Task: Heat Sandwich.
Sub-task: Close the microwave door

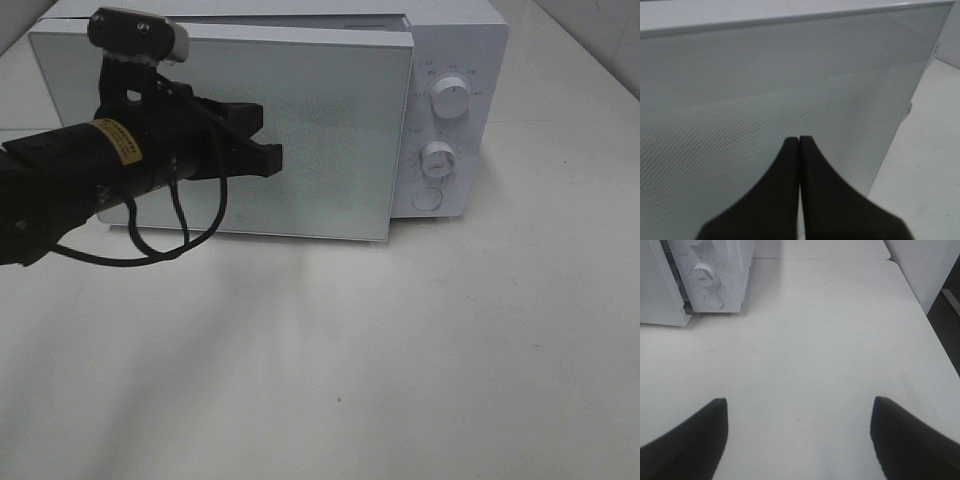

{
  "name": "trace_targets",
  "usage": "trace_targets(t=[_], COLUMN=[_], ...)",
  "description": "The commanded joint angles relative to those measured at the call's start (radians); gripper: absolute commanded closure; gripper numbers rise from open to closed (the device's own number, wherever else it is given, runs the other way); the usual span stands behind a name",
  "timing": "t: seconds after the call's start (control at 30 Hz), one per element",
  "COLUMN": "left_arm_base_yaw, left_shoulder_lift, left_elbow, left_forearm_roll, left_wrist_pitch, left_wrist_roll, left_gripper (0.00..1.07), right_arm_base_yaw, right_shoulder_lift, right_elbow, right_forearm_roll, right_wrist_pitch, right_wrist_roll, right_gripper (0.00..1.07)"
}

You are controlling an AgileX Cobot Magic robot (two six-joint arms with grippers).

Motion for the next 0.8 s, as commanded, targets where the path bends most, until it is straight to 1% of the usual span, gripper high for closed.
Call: trace_targets(t=[0.03,0.17,0.2,0.3,0.33,0.37,0.5,0.53,0.63,0.8], left_arm_base_yaw=[-0.021,-0.051,-0.051,-0.062,-0.070,-0.070,-0.085,-0.085,-0.091,-0.092], left_shoulder_lift=[0.014,0.052,0.052,0.074,0.090,0.090,0.128,0.128,0.154,0.185], left_elbow=[-0.045,-0.113,-0.113,-0.150,-0.177,-0.177,-0.251,-0.251,-0.294,-0.337], left_forearm_roll=[-0.016,-0.017,-0.017,-0.017,-0.020,-0.020,-0.018,-0.018,-0.018,-0.018], left_wrist_pitch=[0.029,0.037,0.037,0.042,0.056,0.056,0.091,0.091,0.097,0.117], left_wrist_roll=[-0.001,-0.001,-0.001,-0.001,-0.005,-0.005,-0.005,-0.005,-0.005,-0.004], left_gripper=[1.07,1.07,1.07,1.07,1.07,1.07,1.07,1.07,1.07,1.07], right_arm_base_yaw=[-0.004,-0.004,-0.004,-0.004,-0.004,-0.004,-0.004,-0.004,-0.004,-0.004], right_shoulder_lift=[-0.029,-0.029,-0.029,-0.029,-0.029,-0.029,-0.029,-0.029,-0.029,-0.029], right_elbow=[0.000,0.000,0.000,0.000,0.000,0.000,0.000,0.000,0.000,0.000], right_forearm_roll=[0.002,0.002,0.002,0.002,0.002,0.002,0.002,0.002,0.002,0.002], right_wrist_pitch=[-0.003,-0.003,-0.003,-0.003,-0.003,-0.003,-0.003,-0.003,-0.003,-0.003], right_wrist_roll=[0.006,0.006,0.006,0.006,0.006,0.006,0.006,0.006,0.006,0.006], right_gripper=[0.32,0.32,0.32,0.32,0.32,0.32,0.32,0.32,0.32,0.32])
